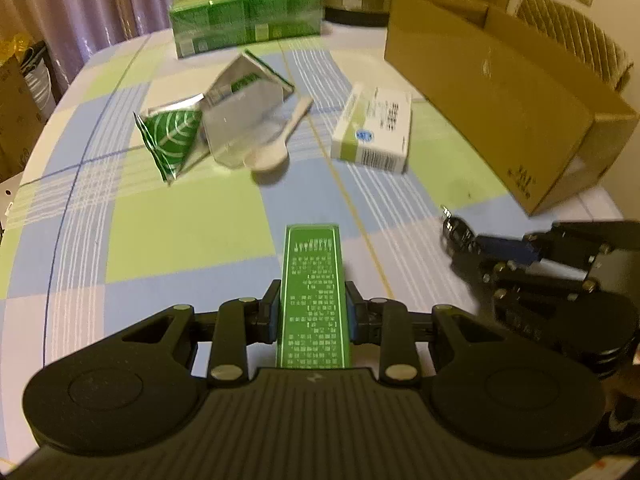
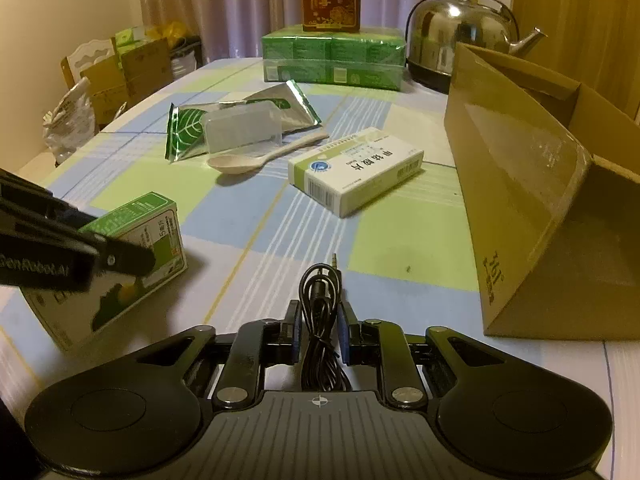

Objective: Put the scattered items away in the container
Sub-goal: 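Lift the green box and black cable in both grippers off the table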

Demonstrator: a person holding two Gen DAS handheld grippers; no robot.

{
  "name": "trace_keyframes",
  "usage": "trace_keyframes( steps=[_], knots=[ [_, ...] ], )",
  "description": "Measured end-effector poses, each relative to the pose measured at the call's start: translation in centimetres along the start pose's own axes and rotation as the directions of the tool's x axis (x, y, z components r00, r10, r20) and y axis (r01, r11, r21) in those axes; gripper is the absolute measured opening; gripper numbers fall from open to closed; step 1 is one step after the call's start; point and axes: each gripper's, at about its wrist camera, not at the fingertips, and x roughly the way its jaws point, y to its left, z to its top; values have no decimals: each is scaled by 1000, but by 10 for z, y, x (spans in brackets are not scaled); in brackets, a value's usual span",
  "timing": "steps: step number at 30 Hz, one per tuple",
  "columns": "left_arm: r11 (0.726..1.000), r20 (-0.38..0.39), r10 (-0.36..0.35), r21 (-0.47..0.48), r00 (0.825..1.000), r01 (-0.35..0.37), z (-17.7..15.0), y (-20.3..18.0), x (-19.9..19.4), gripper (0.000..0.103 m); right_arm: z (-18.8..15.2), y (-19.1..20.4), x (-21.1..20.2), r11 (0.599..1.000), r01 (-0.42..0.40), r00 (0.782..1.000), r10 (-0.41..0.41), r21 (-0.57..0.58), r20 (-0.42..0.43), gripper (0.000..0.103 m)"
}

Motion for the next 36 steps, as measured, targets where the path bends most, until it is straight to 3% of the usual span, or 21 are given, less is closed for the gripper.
trace_keyframes(
  steps=[7,11,15,16,18,19,36],
  knots=[
    [999,-72,20,41,997,-17,-5,-6,4,26,-6,1,-6,1000,-6,1000,6,-6,-4,21],
    [999,-93,15,46,996,-11,-10,-6,9,26,-10,5,-6,1000,-1,1000,1,-23,-15,29],
    [1000,-81,0,30,997,2,-10,-4,10,25,-13,5,-4,1000,11,1000,-12,-28,-24,31],
    [1000,-74,-6,25,997,8,-10,-4,9,25,-13,5,-4,1000,15,1000,-16,-27,-24,29],
    [1000,-60,-10,20,998,11,-8,-5,6,25,-12,6,-5,999,22,999,-23,-34,-24,12],
    [1000,-55,-10,19,998,11,-7,-5,4,25,-12,6,-6,999,28,999,-29,-35,-23,11],
    [1000,37,-16,25,999,15,4,-17,-32,25,6,-1,-56,999,45,993,-46,17,107,11]
  ],
)
